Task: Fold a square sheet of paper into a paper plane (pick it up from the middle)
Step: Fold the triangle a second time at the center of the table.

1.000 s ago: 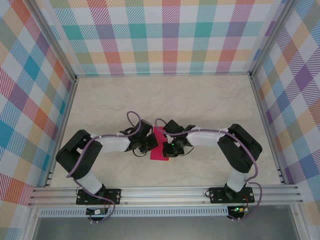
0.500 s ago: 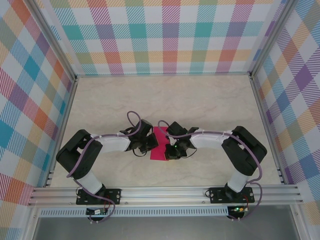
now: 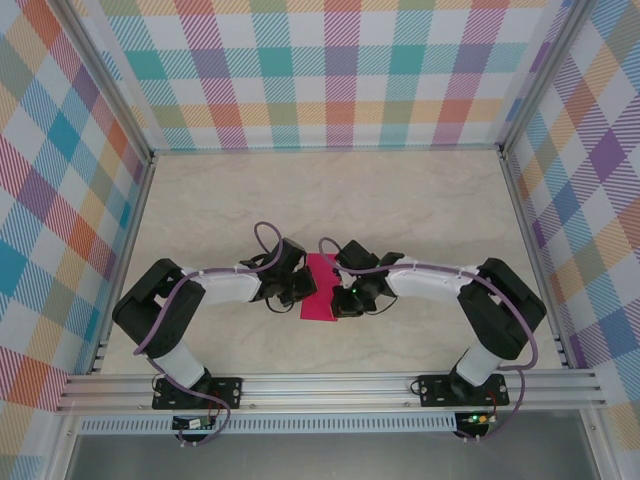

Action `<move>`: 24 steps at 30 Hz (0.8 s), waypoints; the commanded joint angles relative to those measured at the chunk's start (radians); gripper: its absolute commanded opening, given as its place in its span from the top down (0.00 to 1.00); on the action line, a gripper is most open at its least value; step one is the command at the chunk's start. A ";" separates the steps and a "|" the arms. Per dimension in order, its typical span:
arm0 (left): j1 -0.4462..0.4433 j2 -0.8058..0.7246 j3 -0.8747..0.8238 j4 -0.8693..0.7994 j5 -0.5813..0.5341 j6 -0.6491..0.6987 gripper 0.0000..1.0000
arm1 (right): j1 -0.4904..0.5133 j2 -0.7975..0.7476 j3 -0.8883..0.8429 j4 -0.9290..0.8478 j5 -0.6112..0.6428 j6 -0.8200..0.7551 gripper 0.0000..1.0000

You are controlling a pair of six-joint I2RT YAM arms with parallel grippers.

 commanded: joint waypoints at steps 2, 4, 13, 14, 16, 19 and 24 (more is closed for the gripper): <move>-0.005 0.082 -0.051 -0.145 -0.093 0.007 1.00 | 0.003 0.077 0.048 0.039 -0.013 0.054 0.92; -0.005 0.080 -0.052 -0.143 -0.091 0.006 1.00 | 0.003 0.087 0.046 0.050 0.000 0.063 0.93; -0.005 0.085 -0.048 -0.136 -0.085 0.013 1.00 | 0.003 0.098 -0.013 0.008 0.028 0.059 0.93; -0.005 0.085 -0.049 -0.136 -0.085 0.013 1.00 | 0.003 0.091 -0.022 0.006 0.027 0.058 0.93; -0.005 0.084 -0.046 -0.133 -0.081 0.017 1.00 | 0.003 0.080 -0.037 0.002 0.025 0.053 0.93; -0.005 0.049 -0.040 -0.104 -0.053 0.050 1.00 | 0.003 0.083 -0.042 0.002 0.022 0.058 0.93; -0.005 -0.044 0.021 -0.084 0.016 0.130 0.99 | 0.003 0.098 -0.047 0.010 0.025 0.077 0.94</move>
